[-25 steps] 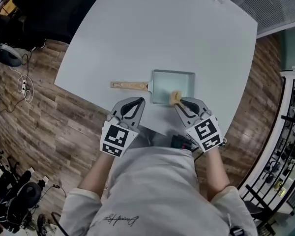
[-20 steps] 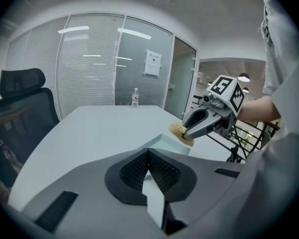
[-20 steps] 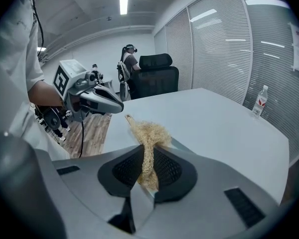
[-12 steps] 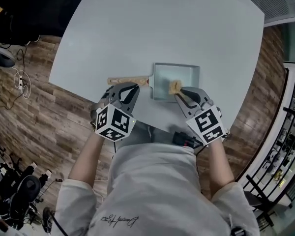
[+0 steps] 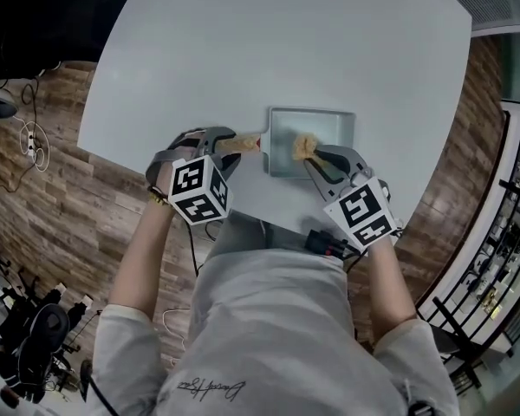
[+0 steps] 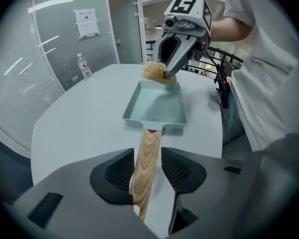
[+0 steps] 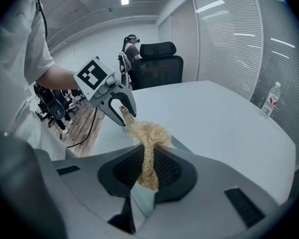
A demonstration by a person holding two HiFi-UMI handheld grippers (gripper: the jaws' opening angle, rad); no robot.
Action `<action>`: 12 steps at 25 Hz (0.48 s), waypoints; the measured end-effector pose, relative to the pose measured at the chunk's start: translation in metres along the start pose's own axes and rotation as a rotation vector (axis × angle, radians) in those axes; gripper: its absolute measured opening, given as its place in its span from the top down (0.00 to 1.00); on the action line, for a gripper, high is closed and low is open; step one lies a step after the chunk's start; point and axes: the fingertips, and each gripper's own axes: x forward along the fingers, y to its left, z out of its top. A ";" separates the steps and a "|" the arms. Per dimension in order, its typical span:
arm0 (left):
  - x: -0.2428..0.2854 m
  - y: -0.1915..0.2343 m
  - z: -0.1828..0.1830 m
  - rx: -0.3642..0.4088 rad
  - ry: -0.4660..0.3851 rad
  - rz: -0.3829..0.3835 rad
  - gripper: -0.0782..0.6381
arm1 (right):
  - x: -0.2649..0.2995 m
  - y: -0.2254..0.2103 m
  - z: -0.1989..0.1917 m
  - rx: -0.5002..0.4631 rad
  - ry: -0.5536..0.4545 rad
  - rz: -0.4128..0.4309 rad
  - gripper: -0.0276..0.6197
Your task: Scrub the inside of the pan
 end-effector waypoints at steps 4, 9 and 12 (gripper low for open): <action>0.010 -0.005 -0.003 0.037 0.030 -0.036 0.64 | 0.009 -0.006 -0.007 -0.012 0.023 0.001 0.85; 0.019 -0.006 -0.001 0.060 0.062 -0.051 0.64 | 0.021 -0.016 -0.017 -0.071 0.078 -0.025 0.85; 0.022 -0.006 -0.005 0.070 0.079 -0.061 0.66 | 0.033 -0.020 -0.019 -0.144 0.128 -0.033 0.85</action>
